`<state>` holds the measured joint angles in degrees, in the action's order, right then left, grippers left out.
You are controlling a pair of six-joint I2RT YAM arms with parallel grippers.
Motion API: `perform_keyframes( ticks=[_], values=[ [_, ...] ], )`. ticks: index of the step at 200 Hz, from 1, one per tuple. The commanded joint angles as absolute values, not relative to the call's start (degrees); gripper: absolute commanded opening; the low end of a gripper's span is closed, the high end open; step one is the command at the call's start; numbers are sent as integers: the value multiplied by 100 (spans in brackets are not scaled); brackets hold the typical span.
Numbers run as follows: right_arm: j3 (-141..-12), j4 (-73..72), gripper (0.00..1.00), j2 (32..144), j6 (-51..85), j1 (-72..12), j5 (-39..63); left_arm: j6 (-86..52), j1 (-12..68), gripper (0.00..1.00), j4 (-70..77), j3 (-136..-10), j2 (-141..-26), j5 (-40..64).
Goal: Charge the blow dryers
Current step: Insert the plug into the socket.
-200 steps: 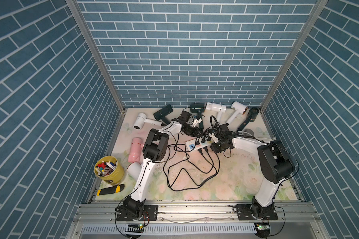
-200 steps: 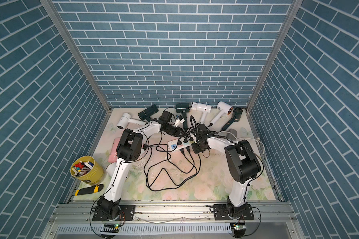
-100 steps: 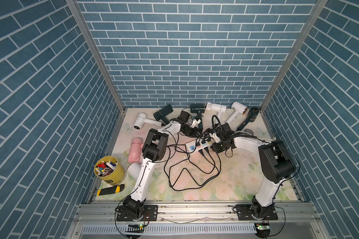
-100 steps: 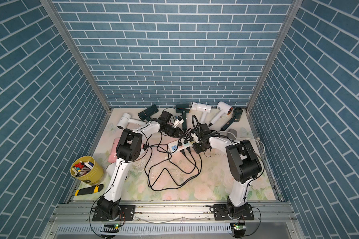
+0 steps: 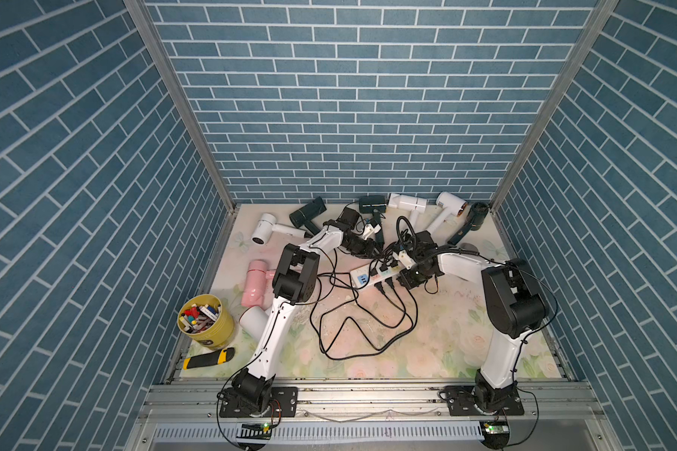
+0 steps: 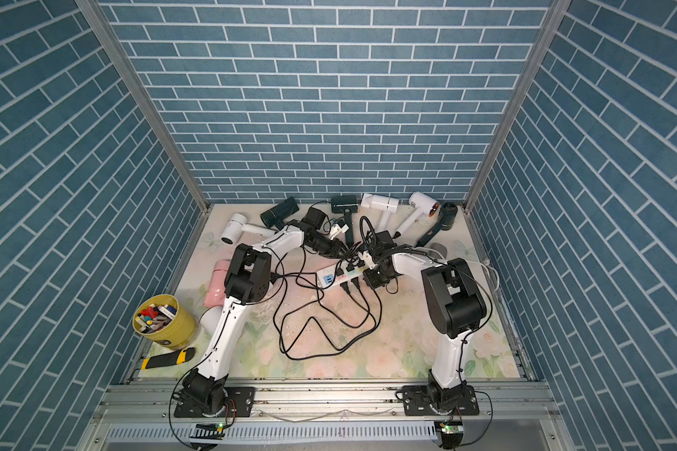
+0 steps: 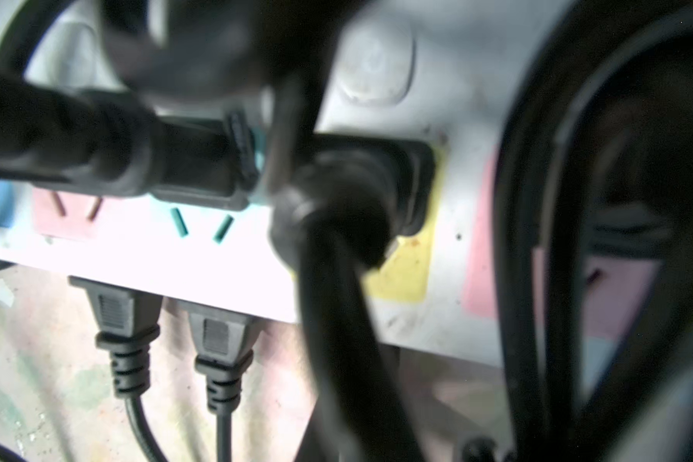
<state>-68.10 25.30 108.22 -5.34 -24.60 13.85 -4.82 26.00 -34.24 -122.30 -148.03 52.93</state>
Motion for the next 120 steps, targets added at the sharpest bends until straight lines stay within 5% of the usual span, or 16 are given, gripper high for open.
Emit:
perform_keyframes(
  ticks=[1, 120],
  values=[
    [-7144, -29, 0, 10894, -836, -2417, 998, -166, 3268, 35, -4926, -11961, -15459, 5588],
    [-7062, -519, 0, 10326, -2010, -2330, 1316, -40, 3396, 33, -4824, -11445, -15161, 5503]
  ],
)
